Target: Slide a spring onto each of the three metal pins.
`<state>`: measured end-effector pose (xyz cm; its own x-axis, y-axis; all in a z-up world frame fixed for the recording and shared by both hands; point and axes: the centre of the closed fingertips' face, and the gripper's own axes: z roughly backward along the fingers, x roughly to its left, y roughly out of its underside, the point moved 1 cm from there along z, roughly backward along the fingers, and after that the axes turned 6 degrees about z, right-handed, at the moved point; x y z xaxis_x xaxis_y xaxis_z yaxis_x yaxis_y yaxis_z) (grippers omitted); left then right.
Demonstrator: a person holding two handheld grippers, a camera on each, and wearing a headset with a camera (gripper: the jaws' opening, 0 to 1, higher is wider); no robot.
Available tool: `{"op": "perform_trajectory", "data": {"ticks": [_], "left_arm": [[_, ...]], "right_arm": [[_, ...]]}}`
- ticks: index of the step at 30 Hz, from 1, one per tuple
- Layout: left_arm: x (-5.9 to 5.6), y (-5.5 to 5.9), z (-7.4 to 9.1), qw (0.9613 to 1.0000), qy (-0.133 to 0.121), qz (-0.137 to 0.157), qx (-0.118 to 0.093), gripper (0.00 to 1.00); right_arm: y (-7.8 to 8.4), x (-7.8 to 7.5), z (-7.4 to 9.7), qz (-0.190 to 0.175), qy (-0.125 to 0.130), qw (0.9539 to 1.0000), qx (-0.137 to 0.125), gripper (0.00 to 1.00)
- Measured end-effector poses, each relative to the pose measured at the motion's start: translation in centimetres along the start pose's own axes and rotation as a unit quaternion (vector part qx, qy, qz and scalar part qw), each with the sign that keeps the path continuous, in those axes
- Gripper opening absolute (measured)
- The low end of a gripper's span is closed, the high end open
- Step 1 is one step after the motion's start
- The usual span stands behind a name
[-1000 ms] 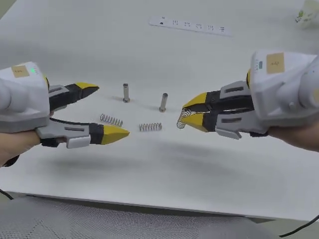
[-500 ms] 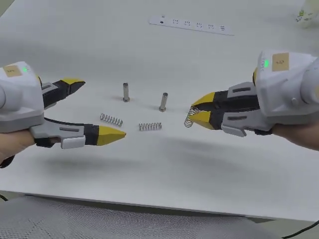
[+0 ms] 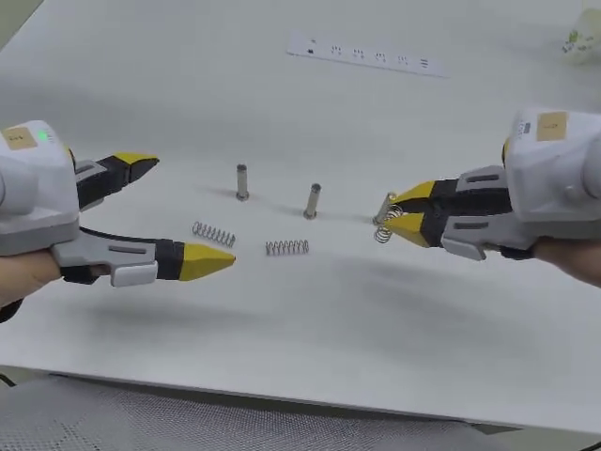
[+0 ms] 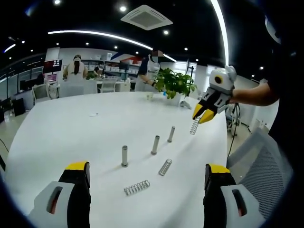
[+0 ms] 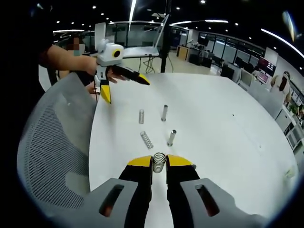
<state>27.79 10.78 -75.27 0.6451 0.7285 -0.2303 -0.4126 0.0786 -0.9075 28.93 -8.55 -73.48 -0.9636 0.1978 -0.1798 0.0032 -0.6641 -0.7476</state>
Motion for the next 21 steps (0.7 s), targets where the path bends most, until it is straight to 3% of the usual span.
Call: {"op": "perform_trajectory", "data": {"ticks": [21], "left_arm": [[0.0,-0.4,0.1,1.0,0.001,0.001,-0.001,0.98]], "right_arm": [[0.6,-3.6,0.1,-0.036,0.05,0.9981,0.004,0.08]]}}
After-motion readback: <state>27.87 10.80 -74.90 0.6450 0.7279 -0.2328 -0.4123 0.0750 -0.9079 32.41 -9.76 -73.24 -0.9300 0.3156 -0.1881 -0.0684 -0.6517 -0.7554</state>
